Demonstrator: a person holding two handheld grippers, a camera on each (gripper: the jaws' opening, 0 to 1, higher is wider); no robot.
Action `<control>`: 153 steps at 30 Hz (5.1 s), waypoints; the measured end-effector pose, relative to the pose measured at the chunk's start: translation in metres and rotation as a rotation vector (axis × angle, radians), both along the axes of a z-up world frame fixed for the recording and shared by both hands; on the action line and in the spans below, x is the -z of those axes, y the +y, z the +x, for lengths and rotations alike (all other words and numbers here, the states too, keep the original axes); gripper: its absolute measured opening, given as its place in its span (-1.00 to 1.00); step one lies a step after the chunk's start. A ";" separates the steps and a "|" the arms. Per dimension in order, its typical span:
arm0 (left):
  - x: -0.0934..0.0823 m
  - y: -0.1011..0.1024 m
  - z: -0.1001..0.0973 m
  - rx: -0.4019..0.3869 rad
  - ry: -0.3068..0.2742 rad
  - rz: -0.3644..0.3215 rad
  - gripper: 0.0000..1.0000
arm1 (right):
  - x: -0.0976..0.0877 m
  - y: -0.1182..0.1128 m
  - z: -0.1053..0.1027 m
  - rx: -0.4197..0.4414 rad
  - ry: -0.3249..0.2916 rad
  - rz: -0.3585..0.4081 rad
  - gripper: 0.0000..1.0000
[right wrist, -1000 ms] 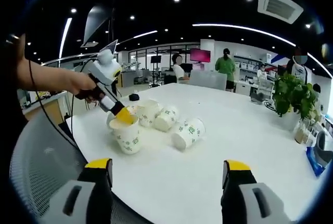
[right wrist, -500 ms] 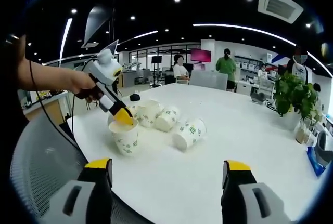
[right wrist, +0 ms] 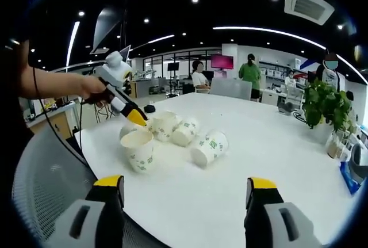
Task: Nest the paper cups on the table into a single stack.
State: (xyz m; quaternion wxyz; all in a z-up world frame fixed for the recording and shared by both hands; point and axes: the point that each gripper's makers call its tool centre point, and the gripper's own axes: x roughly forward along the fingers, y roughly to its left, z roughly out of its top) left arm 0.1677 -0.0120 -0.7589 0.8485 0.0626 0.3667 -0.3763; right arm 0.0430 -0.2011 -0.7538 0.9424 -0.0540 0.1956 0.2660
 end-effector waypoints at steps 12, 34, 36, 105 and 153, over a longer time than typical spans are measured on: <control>0.004 0.027 0.035 -0.073 -0.030 0.040 -0.16 | 0.000 0.001 -0.001 0.003 0.011 -0.004 0.74; 0.014 0.025 0.078 -0.244 0.019 -0.087 -0.53 | 0.006 -0.002 -0.001 0.009 0.029 -0.017 0.68; 0.016 0.024 0.081 -0.252 0.020 -0.087 -0.60 | 0.006 -0.002 -0.002 0.008 0.032 -0.019 0.67; -0.037 -0.014 -0.025 0.015 0.076 -0.142 -1.00 | 0.007 -0.002 -0.002 0.009 0.036 -0.026 0.62; 0.003 -0.016 -0.023 0.069 -0.087 0.027 -1.00 | 0.010 -0.002 -0.003 0.006 0.056 -0.031 0.52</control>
